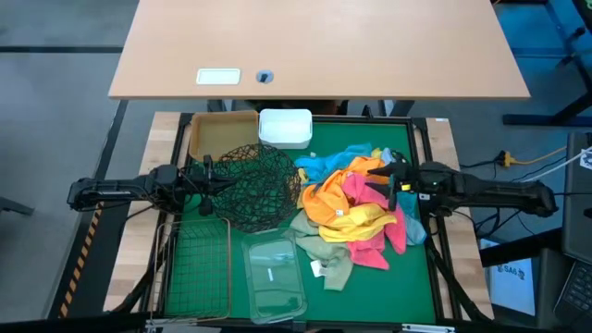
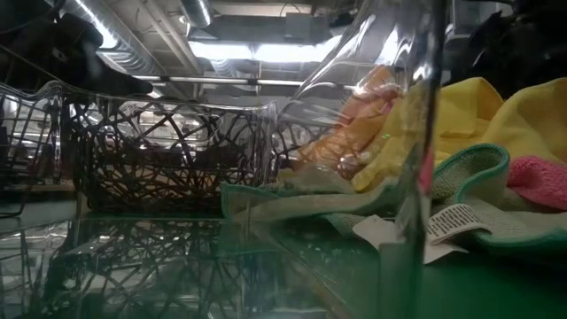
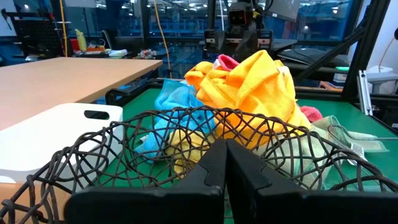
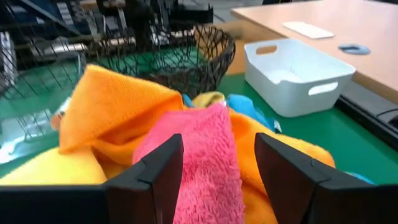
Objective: Sort microfiber towel by color & place in baskets
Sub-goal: Put the pink microfiber towel into the white bin
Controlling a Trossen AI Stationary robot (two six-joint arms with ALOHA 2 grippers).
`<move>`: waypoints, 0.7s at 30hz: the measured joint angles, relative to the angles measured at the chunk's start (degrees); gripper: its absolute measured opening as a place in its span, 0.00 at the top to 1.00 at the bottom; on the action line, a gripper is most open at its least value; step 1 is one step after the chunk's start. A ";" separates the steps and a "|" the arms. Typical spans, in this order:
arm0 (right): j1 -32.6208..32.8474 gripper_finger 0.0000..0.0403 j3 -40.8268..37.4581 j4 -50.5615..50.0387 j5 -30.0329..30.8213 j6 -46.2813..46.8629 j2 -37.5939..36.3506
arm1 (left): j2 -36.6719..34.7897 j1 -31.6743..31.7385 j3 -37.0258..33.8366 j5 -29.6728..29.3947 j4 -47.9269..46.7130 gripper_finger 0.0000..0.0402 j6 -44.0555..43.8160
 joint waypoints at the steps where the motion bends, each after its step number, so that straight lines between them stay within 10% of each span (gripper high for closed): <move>1: -0.02 0.51 0.00 -0.02 0.61 -0.02 0.51 | 0.00 0.00 0.00 0.00 0.00 1.00 0.00; 14: 0.00 0.53 0.00 -2.25 -0.79 -0.03 3.05 | -0.02 0.02 0.00 0.00 0.00 1.00 0.00; 21: 0.01 0.81 0.02 -2.75 -3.22 -0.29 3.03 | 0.00 0.00 -0.02 0.00 1.11 1.00 0.00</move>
